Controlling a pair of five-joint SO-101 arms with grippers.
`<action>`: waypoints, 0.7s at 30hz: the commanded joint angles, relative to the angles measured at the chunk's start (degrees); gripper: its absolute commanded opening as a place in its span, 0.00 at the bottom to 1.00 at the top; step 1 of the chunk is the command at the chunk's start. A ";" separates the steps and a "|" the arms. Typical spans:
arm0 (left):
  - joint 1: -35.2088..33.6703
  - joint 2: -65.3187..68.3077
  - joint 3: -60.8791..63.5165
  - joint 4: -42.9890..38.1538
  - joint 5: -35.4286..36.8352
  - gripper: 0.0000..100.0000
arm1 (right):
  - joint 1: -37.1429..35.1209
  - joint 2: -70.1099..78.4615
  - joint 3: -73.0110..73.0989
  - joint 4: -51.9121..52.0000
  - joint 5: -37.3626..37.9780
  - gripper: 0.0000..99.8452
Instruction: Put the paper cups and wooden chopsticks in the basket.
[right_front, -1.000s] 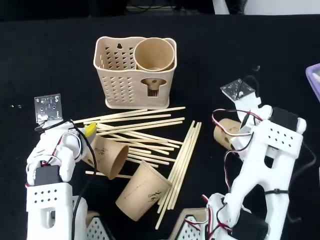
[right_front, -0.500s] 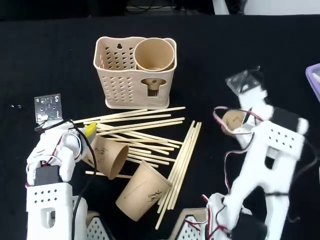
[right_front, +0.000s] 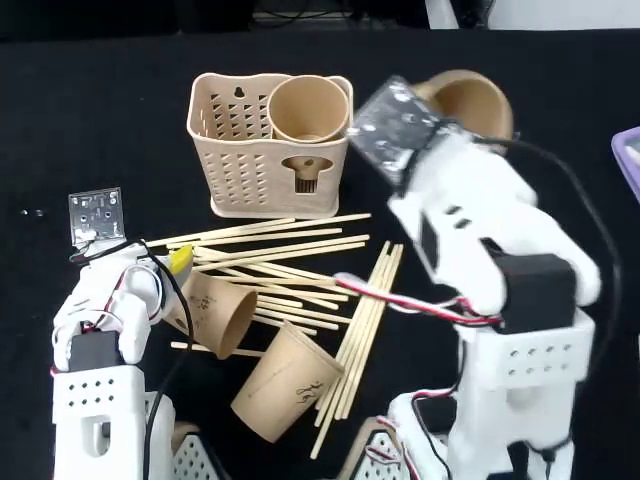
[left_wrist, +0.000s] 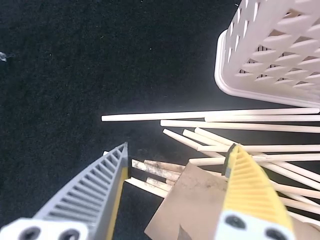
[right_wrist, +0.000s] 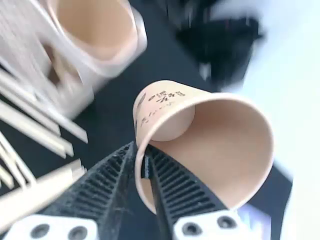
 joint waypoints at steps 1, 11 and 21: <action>0.31 -0.79 -0.22 -0.97 0.18 0.31 | -5.36 5.93 -9.63 -2.99 -1.32 0.01; 0.31 -0.79 -0.22 -0.88 0.18 0.31 | -15.12 30.64 -37.05 9.67 -1.23 0.01; 0.31 -0.79 -0.13 -0.88 0.18 0.31 | -15.38 48.22 -54.73 18.90 0.00 0.01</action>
